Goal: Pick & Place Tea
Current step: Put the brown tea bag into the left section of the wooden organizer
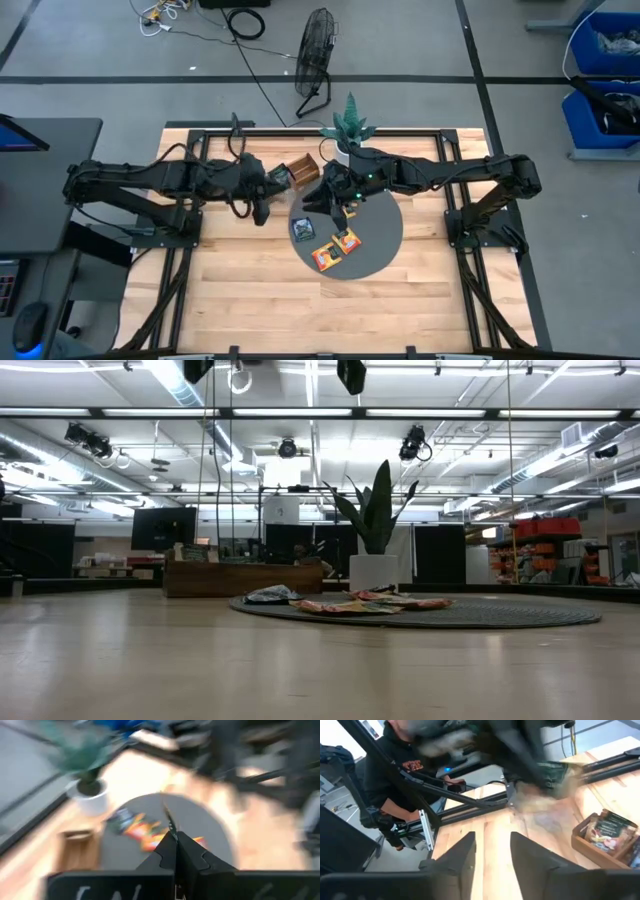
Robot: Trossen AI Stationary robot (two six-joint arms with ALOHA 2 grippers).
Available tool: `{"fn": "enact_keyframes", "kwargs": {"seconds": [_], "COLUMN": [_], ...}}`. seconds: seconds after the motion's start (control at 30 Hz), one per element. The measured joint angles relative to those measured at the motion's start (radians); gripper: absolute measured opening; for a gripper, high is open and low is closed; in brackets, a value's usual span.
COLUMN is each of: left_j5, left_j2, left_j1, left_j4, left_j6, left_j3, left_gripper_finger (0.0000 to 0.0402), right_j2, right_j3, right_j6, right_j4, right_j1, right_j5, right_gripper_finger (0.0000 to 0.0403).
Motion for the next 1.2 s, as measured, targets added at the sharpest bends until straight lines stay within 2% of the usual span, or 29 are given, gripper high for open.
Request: {"fn": "enact_keyframes", "kwargs": {"seconds": [0.1,0.2,0.5,0.63,0.8,0.93,1.2], "left_j5": [-0.092,-0.121,-0.254,-0.246,-0.181,-0.106,-0.067], "left_j2": [0.000,-0.002,-0.081,-0.110,-0.111,-0.109,-0.109], "left_j1": [-0.009,-0.010,0.021,0.053,0.131,0.201,0.269], "left_j4": [-0.097,-0.101,-0.033,0.071,0.115,0.137,0.163], "left_j6": [0.013,0.023,-0.003,0.022,0.040,0.090,0.138], "left_j3": [-0.004,-0.051,-0.316,-0.427,-0.510,-0.545,-0.555], "left_gripper_finger": [0.0002,0.0002,0.0002,0.0002,0.0002,0.0002,0.0002], "right_j2": [-0.001,-0.001,-0.001,-0.001,-0.001,-0.001,-0.001], "right_j3": [0.000,0.000,0.000,0.000,0.000,0.000,0.000], "right_j6": [0.000,0.020,0.071,0.101,0.134,0.156,0.182], "right_j4": [0.000,-0.001,0.003,0.008,0.011,0.018,0.021], "right_j1": [0.000,0.000,0.010,0.024,0.034,0.040,0.042], "right_j5": [0.000,0.001,0.029,0.054,0.064,0.083,0.083], "right_gripper_finger": [0.0155,0.0162,0.0152,0.0151,0.0151,0.0151,0.0149]}}
